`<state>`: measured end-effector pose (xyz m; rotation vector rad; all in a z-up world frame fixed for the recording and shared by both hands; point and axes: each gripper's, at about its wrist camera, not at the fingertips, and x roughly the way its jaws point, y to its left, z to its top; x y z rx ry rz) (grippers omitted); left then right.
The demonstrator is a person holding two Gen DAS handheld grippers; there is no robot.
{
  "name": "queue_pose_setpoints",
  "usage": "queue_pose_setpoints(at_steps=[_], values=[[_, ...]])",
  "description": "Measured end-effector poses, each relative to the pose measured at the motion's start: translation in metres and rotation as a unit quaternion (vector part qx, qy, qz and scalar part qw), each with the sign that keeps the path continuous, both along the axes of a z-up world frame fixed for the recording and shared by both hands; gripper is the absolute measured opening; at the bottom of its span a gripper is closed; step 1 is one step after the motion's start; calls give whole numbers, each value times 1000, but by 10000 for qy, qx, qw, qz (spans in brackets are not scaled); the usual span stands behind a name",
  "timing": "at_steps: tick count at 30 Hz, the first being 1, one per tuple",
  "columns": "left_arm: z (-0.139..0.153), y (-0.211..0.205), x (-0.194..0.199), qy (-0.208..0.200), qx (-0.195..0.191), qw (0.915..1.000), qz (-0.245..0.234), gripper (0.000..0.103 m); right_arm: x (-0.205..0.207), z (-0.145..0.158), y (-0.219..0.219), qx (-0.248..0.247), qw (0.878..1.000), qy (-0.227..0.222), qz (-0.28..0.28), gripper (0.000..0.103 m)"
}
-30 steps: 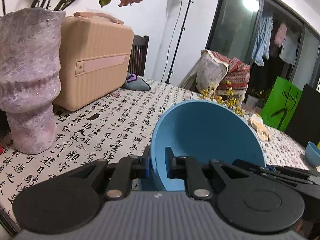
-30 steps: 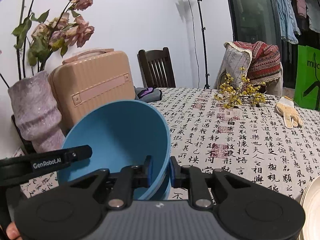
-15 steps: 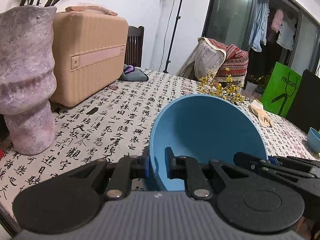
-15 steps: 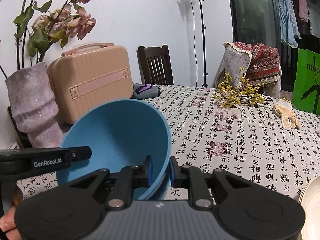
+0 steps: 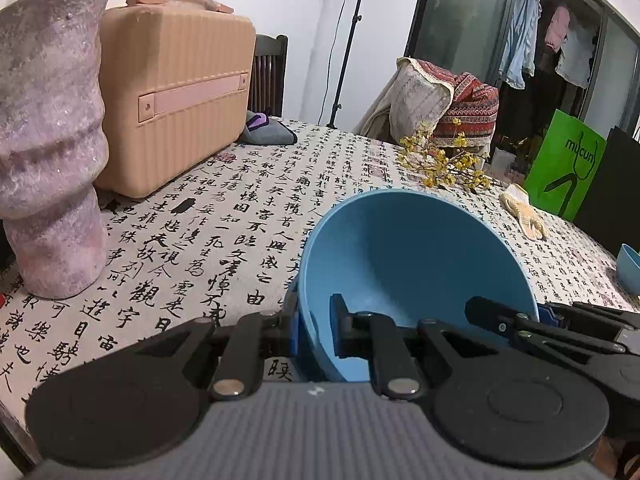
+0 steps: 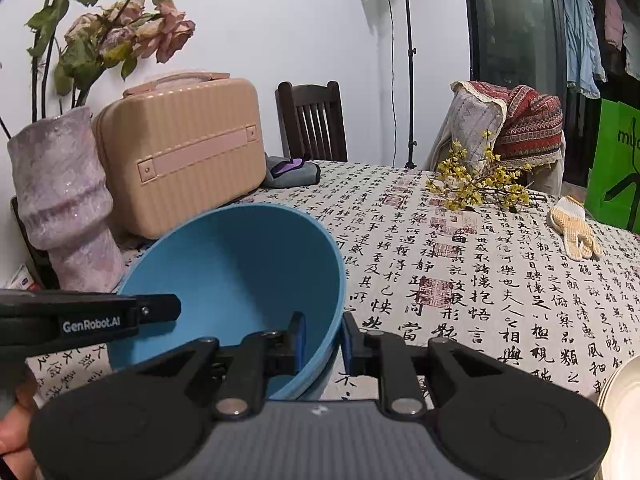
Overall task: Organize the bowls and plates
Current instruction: 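Bring the held blue bowl over the blue bowl by the pink vase, then lower the held blue bowl into the other blue bowl and open both grippers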
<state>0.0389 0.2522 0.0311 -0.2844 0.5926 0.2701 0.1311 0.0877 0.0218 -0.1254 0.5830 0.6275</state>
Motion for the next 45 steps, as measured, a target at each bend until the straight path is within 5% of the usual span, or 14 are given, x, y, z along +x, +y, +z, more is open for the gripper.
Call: queue_pose_setpoints(at_steps=[16,37,40,42,45], values=[[0,-1,-2,-46,62,10000,22,14,-11,-6,13,-419,9982,-363,207,34],[1,0,-5,-107,35,9999,99,14,-5,8,-9,87,9996,-233,114,33],[1,0,-5,-101,8,9999,103,14,-3,10,-14,210,9995,-202,100,27],[1,1,-6,-94,-11,9999,111,14,-2,11,-16,283,9994,-169,80,12],[2,1,-6,-84,-24,9999,132,14,-1,12,-20,403,9991,-153,44,8]])
